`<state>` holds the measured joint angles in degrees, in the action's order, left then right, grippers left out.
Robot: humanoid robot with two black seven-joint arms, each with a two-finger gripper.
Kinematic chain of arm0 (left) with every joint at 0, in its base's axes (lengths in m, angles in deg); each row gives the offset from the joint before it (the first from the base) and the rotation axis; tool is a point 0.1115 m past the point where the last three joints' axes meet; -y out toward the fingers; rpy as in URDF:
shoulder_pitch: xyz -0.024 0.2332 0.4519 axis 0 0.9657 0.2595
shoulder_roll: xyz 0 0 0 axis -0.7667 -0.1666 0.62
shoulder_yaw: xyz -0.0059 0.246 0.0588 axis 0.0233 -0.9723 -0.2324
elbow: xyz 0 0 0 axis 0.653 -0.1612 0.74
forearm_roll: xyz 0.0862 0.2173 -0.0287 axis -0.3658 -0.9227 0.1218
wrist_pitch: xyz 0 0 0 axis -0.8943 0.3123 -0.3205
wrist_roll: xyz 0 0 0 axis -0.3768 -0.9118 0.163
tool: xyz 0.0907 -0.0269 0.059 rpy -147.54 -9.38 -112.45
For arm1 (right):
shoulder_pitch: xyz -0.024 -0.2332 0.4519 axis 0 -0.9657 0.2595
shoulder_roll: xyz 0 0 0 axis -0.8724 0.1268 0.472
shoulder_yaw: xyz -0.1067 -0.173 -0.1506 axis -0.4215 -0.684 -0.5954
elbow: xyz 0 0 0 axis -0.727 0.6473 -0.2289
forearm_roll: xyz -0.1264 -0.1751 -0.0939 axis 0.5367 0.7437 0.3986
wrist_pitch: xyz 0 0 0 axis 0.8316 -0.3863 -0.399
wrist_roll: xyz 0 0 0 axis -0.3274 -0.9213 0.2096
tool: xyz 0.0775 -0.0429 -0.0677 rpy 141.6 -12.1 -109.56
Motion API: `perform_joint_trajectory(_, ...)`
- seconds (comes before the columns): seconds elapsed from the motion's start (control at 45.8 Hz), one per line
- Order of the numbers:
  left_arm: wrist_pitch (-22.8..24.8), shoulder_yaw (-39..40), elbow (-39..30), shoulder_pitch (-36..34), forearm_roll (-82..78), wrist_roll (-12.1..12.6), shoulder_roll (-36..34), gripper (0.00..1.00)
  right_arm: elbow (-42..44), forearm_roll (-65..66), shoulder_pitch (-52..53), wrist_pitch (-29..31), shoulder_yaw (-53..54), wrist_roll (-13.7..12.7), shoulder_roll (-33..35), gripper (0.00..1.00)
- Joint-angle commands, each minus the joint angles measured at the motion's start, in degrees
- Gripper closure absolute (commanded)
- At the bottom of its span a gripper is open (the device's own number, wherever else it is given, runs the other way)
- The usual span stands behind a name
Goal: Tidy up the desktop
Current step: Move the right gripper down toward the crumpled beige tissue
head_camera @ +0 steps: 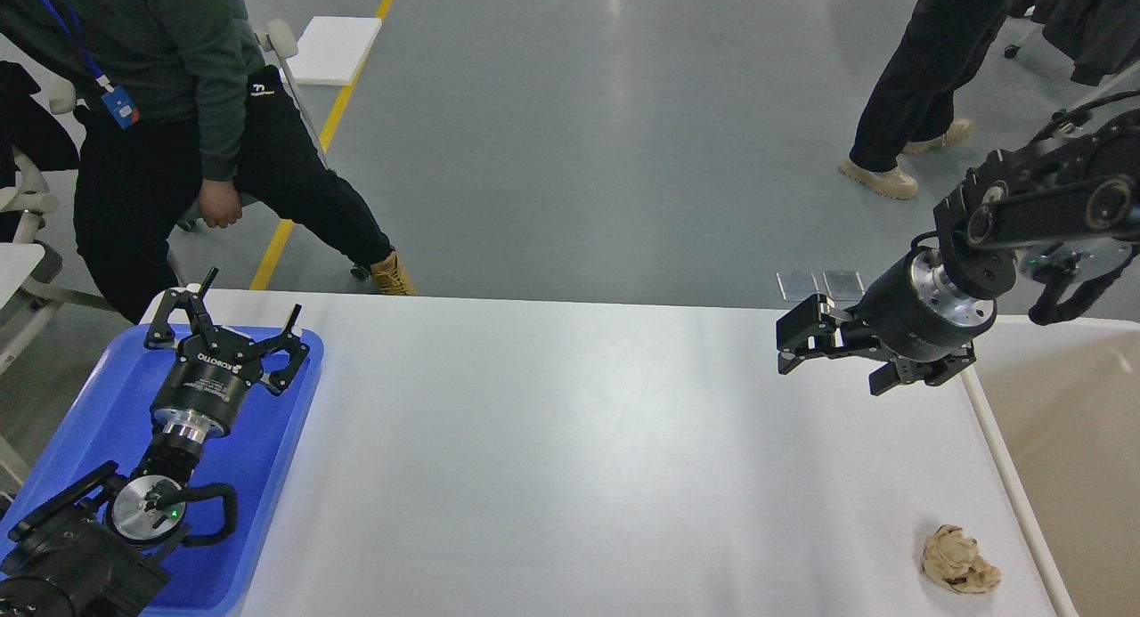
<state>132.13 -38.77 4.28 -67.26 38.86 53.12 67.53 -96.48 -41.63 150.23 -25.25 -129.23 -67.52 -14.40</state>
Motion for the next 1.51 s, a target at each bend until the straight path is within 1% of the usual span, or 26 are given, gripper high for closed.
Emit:
perform_joint_trajectory(0.0, 0.00, 0.00, 0.01, -0.01, 0.00, 0.00, 0.00, 0.01, -1.17, -0.01, 0.41, -0.10, 0.06, 0.01, -0.27, 0.00)
perform_joint_trajectory(0.35, 0.00, 0.00, 0.01, 0.08, 0.00, 0.00, 0.00, 0.01, -0.90, 0.95, 0.50, 0.69, -1.35, 0.01, 1.05, 0.00)
perform_joint_trajectory(0.896, 0.00, 0.00, 0.01, 0.08, 0.00, 0.00, 0.00, 0.01, 0.59, -0.01, -0.03, 0.16, -1.70, 0.27, 1.75, 0.00)
perform_joint_trajectory(1.115, 0.00, 0.00, 0.00, -0.01, 0.00, 0.00, 0.00, 0.01, 2.35, 0.07, -0.82, 0.34, -0.30, 0.27, 7.72, 0.00)
perform_joint_trajectory(1.355, 0.00, 0.00, -0.08, -0.01, 0.00, 0.00, 0.00, 0.01, 3.14, 1.22, -4.34, 0.42, 5.68, 0.19, 17.56, 0.00)
perform_joint_trajectory(1.486, 0.00, 0.00, -0.08, -0.01, 0.00, 0.00, 0.00, 0.01, 3.14, 2.53, -7.06, 0.07, 6.12, 0.19, 21.52, 0.00)
